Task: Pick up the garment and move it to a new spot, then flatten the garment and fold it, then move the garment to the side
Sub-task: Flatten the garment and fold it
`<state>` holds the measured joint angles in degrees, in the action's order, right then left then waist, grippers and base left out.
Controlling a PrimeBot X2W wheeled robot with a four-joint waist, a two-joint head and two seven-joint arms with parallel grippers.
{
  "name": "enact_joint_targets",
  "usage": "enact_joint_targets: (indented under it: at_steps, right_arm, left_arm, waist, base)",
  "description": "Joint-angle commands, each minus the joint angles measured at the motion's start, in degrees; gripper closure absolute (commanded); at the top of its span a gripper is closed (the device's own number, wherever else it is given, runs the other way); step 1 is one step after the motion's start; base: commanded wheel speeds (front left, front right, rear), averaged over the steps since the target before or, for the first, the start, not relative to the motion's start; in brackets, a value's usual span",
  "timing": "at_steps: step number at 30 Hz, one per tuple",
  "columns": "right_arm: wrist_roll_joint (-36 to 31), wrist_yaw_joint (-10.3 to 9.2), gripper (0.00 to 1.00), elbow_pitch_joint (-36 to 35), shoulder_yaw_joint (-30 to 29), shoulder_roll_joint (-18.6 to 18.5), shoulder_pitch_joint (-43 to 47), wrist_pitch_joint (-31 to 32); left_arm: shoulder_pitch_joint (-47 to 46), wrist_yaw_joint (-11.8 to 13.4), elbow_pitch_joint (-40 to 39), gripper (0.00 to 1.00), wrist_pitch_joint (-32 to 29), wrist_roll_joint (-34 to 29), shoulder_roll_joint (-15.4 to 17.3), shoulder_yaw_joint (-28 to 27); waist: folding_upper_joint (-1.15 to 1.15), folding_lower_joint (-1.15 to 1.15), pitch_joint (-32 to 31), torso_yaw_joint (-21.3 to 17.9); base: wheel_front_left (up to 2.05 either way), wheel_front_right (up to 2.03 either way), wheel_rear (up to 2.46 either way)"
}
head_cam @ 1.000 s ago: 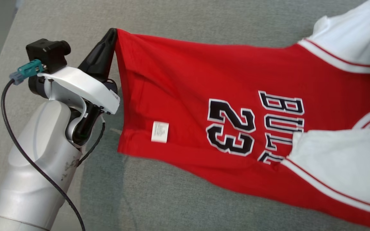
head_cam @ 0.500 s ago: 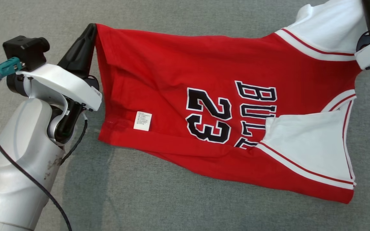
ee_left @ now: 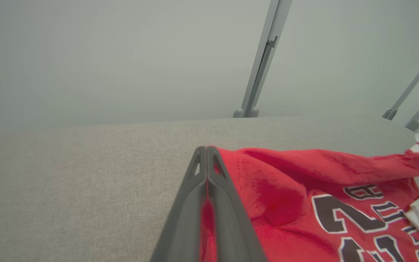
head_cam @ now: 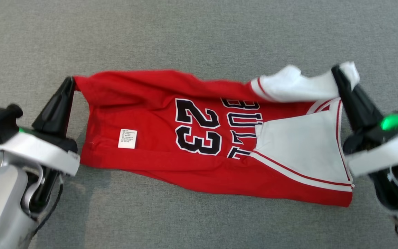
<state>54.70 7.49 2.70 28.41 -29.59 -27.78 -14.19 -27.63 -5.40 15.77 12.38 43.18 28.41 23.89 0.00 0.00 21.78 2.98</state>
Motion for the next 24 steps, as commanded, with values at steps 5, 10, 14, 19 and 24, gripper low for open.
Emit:
enact_joint_targets:
  at_steps: [5, 10, 14, 19, 24]
  right_arm:
    - [0.12, -0.01, 1.0, -6.0, -4.15, 1.96, 11.27, -0.49]
    - [-0.41, -0.02, 1.0, -7.8, -6.09, 3.83, 17.01, 0.55]
    - [-2.24, -0.01, 1.0, -6.94, -7.77, 6.28, 20.37, 0.99]
    - [-8.46, -0.02, 0.22, -2.9, -8.44, 8.85, 21.51, 2.66]
    - [-16.23, -0.02, 0.0, 0.42, -12.64, 12.4, 21.55, 1.58]
  left_arm:
    - [6.17, 1.88, -1.94, 1.0, -0.36, 0.38, 2.63, -0.37]
    - [8.74, 2.45, -1.25, 1.0, -0.16, 1.48, 2.46, -0.53]
    - [9.57, 2.12, 0.78, 1.0, -0.45, 2.65, 1.16, -0.15]
    - [10.79, 2.5, 2.94, 0.03, -1.46, 4.57, -0.46, 0.28]
    - [12.85, 5.81, 1.51, 0.0, 1.41, 4.83, -2.85, -2.71]
  waist:
    - [0.0, 0.0, 0.35, -1.43]
    - [0.0, 0.0, 0.55, -1.95]
    - [0.0, 0.0, 0.72, -2.13]
    - [0.0, 0.0, 0.32, -2.74]
    - [0.0, 0.0, -0.94, -2.99]
  base:
    - [0.0, 0.0, 0.0]
    - [0.0, 0.0, 0.0]
    - [0.0, 0.0, 0.0]
    - [0.0, 0.0, 0.0]
    - [0.0, 0.0, 0.0]
